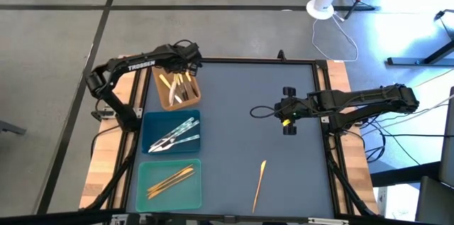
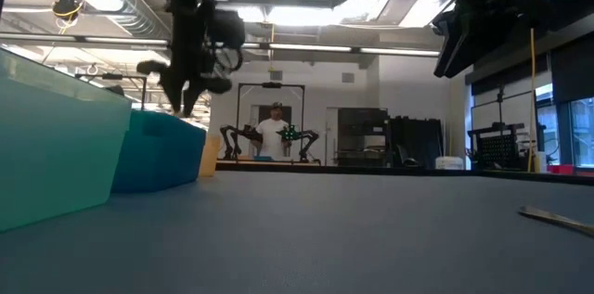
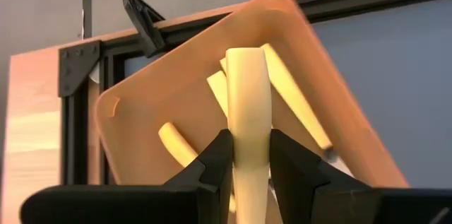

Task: Sort silverware by color (type)
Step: Put the yellow knife into the orange bin

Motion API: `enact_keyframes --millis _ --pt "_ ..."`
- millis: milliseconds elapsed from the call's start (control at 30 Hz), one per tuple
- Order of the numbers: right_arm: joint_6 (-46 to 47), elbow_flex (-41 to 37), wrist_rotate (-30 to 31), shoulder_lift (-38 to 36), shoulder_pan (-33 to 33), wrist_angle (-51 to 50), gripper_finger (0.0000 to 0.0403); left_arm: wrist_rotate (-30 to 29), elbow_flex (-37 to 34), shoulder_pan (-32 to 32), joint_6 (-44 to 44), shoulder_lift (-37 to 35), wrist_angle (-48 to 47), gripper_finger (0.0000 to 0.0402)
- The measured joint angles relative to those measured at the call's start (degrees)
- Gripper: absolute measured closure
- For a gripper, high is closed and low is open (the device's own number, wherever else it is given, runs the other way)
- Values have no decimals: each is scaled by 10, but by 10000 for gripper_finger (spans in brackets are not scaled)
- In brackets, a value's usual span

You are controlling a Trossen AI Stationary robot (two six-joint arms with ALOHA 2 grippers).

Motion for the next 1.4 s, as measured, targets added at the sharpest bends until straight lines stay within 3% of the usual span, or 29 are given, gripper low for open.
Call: enact_keyframes --millis 333,733,1400 --pt "0 0 0 0 0 0 276 18 -85 46 60 0 105 329" --pt "0 0 0 0 0 0 276 19 -131 64 58 0 114 314" --pt "0 0 -8 0 0 30 276 19 -142 64 61 0 148 311"
